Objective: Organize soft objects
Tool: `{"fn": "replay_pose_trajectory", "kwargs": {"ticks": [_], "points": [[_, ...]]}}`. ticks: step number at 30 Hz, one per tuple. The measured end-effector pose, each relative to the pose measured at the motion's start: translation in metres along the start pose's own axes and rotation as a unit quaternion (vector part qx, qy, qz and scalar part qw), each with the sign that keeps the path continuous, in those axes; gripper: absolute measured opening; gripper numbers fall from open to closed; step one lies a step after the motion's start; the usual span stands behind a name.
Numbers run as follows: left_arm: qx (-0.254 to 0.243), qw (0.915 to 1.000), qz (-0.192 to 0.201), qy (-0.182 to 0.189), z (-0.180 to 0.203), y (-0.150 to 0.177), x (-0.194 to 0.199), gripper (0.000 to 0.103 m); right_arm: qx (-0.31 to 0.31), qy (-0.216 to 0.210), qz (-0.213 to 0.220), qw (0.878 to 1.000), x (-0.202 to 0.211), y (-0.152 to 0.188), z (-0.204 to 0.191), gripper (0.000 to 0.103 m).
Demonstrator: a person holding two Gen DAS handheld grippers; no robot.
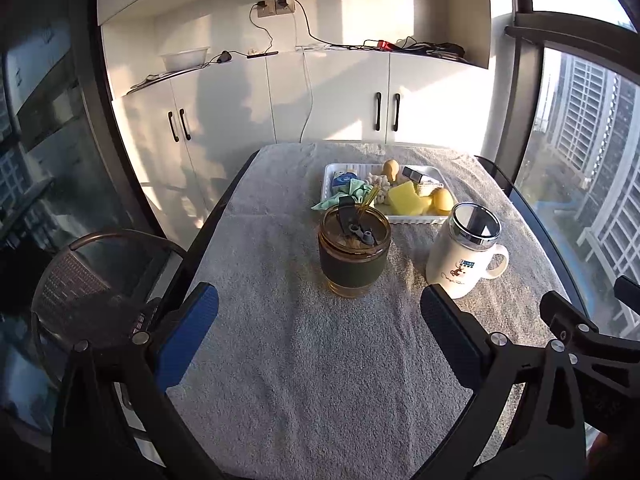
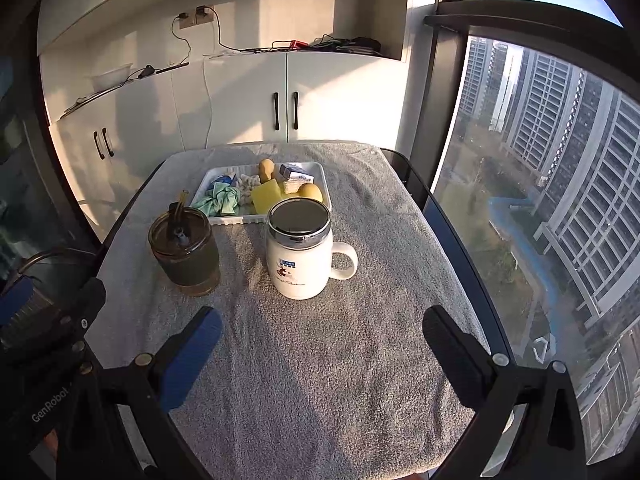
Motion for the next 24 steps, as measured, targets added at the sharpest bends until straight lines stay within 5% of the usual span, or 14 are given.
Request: {"fn": "replay_pose_trajectory", "kwargs": {"ticks": [24], "points": [[0.001, 1.0, 0.001, -0.003, 0.0028, 0.0002, 0.0013, 0.103, 0.0, 0.0, 0.003, 1.0, 0.001, -0.0012, -0.0016, 0.103]]}}
Point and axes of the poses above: each gripper's, at about its wrist camera, not at the fingertips, and x roughly against the way its jaws point, z to its right, y to its underside, the point moved 4 cm from there along -x, roughly the way its jaws point, and after that the axes turned 8 degrees about y, right-handed, at the moved point
